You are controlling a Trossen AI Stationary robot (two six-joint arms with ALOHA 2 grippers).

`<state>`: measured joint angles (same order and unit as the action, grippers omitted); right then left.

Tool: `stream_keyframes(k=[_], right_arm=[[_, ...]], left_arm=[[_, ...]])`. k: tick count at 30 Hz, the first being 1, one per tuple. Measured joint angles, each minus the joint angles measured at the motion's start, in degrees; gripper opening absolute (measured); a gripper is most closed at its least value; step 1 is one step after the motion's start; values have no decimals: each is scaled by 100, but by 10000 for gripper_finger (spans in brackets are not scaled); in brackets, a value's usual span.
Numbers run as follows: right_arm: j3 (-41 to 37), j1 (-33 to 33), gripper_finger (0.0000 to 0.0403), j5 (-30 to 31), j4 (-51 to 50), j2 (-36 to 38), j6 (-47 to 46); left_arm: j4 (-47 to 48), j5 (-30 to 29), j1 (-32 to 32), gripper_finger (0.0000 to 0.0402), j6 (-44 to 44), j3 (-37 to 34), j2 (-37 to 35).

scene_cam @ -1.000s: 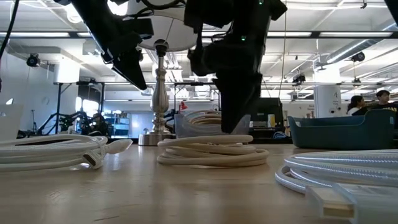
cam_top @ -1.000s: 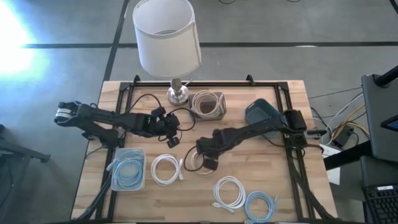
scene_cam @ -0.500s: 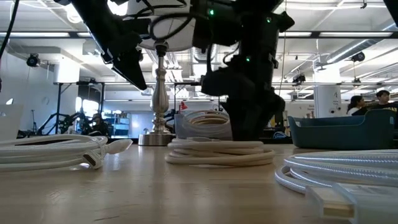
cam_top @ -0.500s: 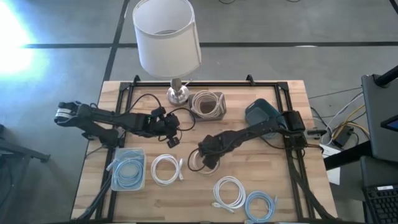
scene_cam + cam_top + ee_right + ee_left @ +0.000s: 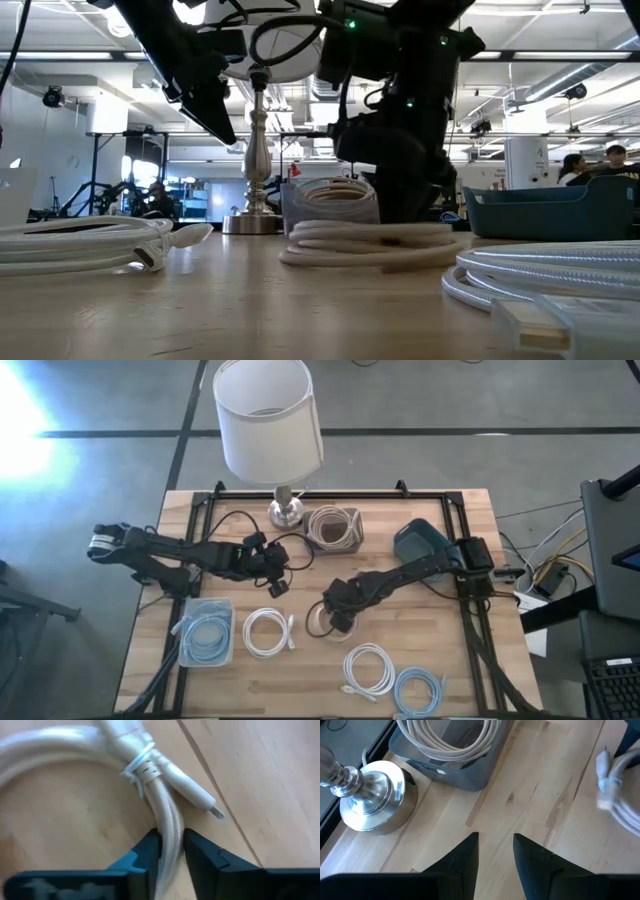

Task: Sort HDMI cables
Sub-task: Put the light brown HDMI cable into the black bin

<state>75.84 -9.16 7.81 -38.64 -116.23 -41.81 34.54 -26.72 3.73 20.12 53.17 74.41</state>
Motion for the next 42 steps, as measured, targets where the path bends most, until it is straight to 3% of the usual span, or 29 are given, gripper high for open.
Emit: stream_keyframes(k=[5,11,13,21,24,30,36,42], right_arm=[[270,-3,23,11,107,-30,586],[663,3,27,835,-181,200,1445],[786,38,27,1415,-353,341,1720],[1029,339,28,4663,-393,971,2580],[1026,580,28,5333,-388,1034,2744],[984,1284,28,5334,-103,904,2943],[790,1878,28,4456,291,656,2903],[751,2122,31,4444,579,271,3172]], left_arm=[[-4,-2,0,125,0,0,0],[-11,-9,0,125,0,0,0],[-17,-11,0,125,0,0,0],[-131,-15,0,125,0,2,0],[-154,-13,0,125,-1,2,0],[-156,-15,0,125,0,2,0],[-153,-13,-2,125,2,2,0],[-157,-13,-2,125,-55,2,0]])
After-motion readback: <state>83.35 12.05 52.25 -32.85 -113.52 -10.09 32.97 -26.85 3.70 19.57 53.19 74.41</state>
